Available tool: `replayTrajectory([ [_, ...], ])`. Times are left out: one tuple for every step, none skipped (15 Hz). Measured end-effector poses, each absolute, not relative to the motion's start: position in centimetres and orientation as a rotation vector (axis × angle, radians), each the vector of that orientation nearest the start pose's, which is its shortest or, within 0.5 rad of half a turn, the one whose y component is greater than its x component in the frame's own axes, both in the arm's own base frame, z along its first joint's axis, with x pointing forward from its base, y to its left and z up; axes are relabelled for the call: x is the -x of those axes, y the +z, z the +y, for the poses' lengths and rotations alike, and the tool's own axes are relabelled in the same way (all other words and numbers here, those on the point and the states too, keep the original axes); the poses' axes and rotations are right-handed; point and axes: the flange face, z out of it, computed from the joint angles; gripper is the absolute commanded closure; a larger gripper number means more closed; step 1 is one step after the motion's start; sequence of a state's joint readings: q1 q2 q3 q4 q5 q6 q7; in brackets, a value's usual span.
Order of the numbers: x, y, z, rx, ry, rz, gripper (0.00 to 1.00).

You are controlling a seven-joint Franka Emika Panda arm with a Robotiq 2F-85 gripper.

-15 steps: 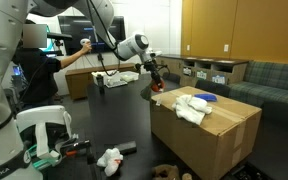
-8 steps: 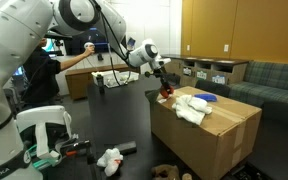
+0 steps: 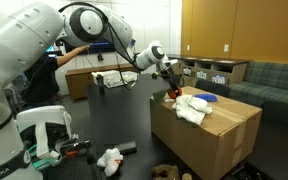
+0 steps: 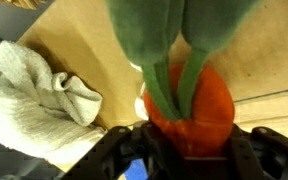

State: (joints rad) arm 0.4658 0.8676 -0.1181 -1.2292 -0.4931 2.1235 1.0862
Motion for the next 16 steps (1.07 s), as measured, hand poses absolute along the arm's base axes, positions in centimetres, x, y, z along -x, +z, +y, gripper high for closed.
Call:
replayTrajectory([
  [-71.6, 26.0, 26.4, 3.368, -0.624, 0.747, 0.16],
  [-71.5, 26.4, 26.7, 3.370, -0.618, 0.741, 0.08],
  [-71.5, 26.8, 26.9, 3.371, -0.614, 0.730, 0.00],
  [-71.4, 27.2, 27.2, 3.371, -0.611, 0.718, 0.00],
  [-71.3, 27.8, 27.5, 3.370, -0.610, 0.703, 0.00],
  [-71.2, 28.5, 27.8, 3.366, -0.612, 0.691, 0.00],
  [-71.1, 29.3, 28.0, 3.363, -0.615, 0.682, 0.00],
  [-70.9, 30.2, 28.2, 3.358, -0.620, 0.680, 0.00],
  [-70.7, 31.2, 28.3, 3.353, -0.625, 0.678, 0.00],
  [-70.3, 32.3, 28.3, 3.347, -0.629, 0.675, 0.00],
  [-69.8, 33.4, 28.3, 3.346, -0.627, 0.661, 0.00],
  [-69.1, 34.5, 28.2, 3.354, -0.613, 0.631, 0.00],
  [-68.0, 35.6, 28.1, 3.368, -0.574, 0.584, 0.00],
  [-66.8, 36.6, 27.9, 3.385, -0.517, 0.529, 0.00],
  [-65.4, 37.7, 27.7, 3.403, -0.450, 0.474, 0.00],
  [-63.9, 38.6, 27.5, 3.422, -0.374, 0.418, 0.00],
])
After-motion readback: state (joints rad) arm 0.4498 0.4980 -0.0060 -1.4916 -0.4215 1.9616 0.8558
